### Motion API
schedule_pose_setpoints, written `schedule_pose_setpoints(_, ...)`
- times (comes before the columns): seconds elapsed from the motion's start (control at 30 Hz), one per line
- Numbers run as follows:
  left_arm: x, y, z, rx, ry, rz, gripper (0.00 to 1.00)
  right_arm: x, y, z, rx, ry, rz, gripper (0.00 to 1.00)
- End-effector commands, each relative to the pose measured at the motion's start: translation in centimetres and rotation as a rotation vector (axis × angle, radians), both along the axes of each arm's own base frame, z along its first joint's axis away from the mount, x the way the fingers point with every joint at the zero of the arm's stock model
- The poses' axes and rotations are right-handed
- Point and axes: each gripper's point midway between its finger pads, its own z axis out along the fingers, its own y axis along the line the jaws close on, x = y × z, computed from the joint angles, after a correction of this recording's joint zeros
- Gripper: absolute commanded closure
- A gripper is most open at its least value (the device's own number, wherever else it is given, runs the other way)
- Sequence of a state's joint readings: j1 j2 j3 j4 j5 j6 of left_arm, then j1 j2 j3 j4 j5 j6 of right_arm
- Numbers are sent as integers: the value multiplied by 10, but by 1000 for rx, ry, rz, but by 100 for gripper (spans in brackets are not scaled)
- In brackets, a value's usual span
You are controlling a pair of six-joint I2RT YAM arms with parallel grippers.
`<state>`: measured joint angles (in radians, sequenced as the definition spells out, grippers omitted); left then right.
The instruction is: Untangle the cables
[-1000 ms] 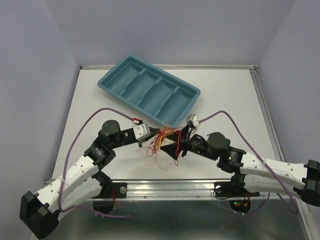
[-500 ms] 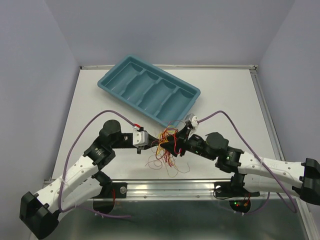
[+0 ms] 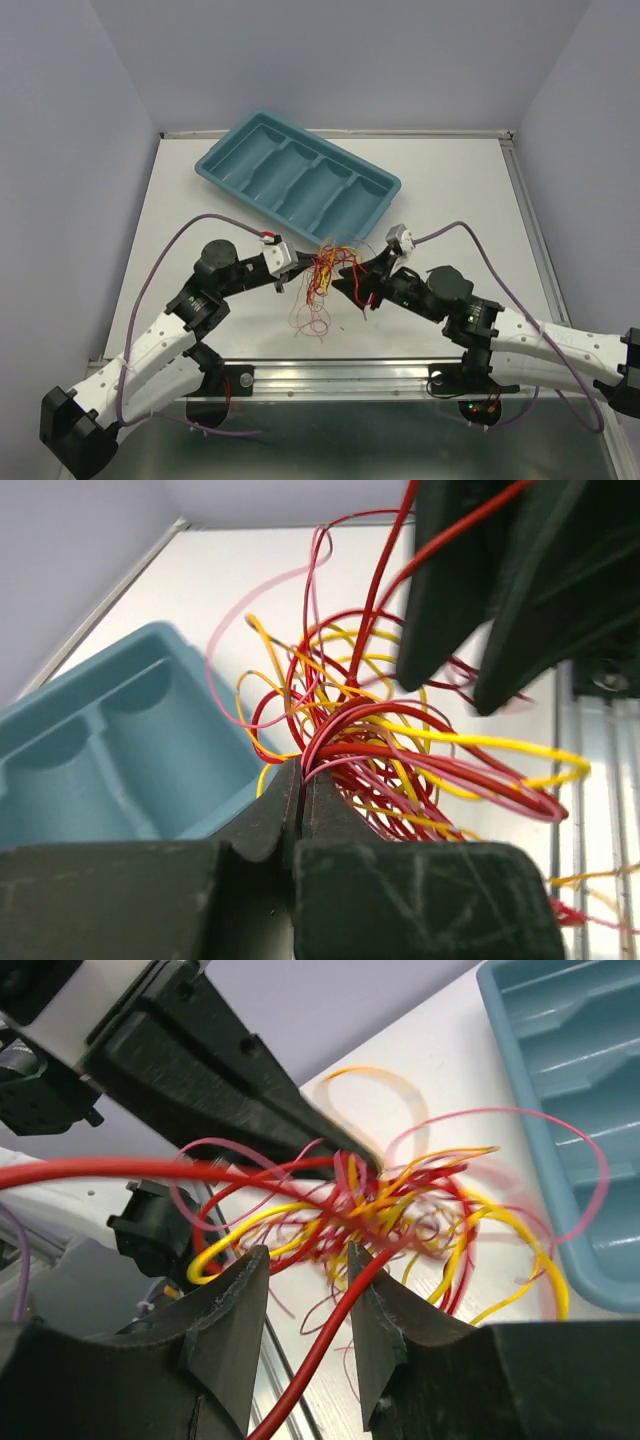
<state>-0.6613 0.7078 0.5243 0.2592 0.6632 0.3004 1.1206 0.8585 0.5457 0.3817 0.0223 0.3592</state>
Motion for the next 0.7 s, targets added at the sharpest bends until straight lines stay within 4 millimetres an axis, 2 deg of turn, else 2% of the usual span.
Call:
schedule_pose_setpoints(0.0, 51, 18, 34, -79, -34, 252, 100, 16, -23, 27, 29, -9, -142, 100)
schedule_pose_setpoints(0.1, 51, 19, 34, -81, -35, 245, 100, 33, -42, 23, 15, 9, -275, 99)
schedule_pose_setpoints(0.2, 54, 23, 36, -85, -37, 269, 100, 57, -69, 17, -19, 53, -483, 99)
schedule_pose_setpoints(0.23, 52, 22, 34, -80, -33, 254, 100, 69, -85, 16, -18, 71, -598, 99)
schedule_pose_setpoints(0.3, 46, 19, 36, -78, -29, 211, 100, 73, -94, 10, -49, 77, -649, 99)
schedule_pose_setpoints(0.33, 38, 15, 34, -72, -24, 158, 100, 68, -81, 7, -89, 52, -573, 87)
schedule_pose_setpoints(0.37, 35, 14, 36, -72, -26, 136, 100, 62, -71, 10, -99, 35, -510, 53)
schedule_pose_setpoints(0.4, 32, 13, 37, -75, -25, 122, 100, 59, -61, 7, -119, 28, -463, 40)
schedule_pose_setpoints(0.43, 28, 11, 37, -76, -18, 101, 100, 55, -45, 2, -143, 22, -398, 33)
schedule_pose_setpoints(0.57, 17, 5, 36, -71, -2, 23, 100, 48, -11, -12, -187, 4, -263, 32)
schedule_pose_setpoints(0.63, 13, 3, 36, -72, 0, -5, 100, 43, 0, -19, -195, -6, -211, 32)
schedule_pose_setpoints(0.67, 10, 1, 36, -71, 5, -26, 100, 43, 4, -15, -174, -21, -198, 31)
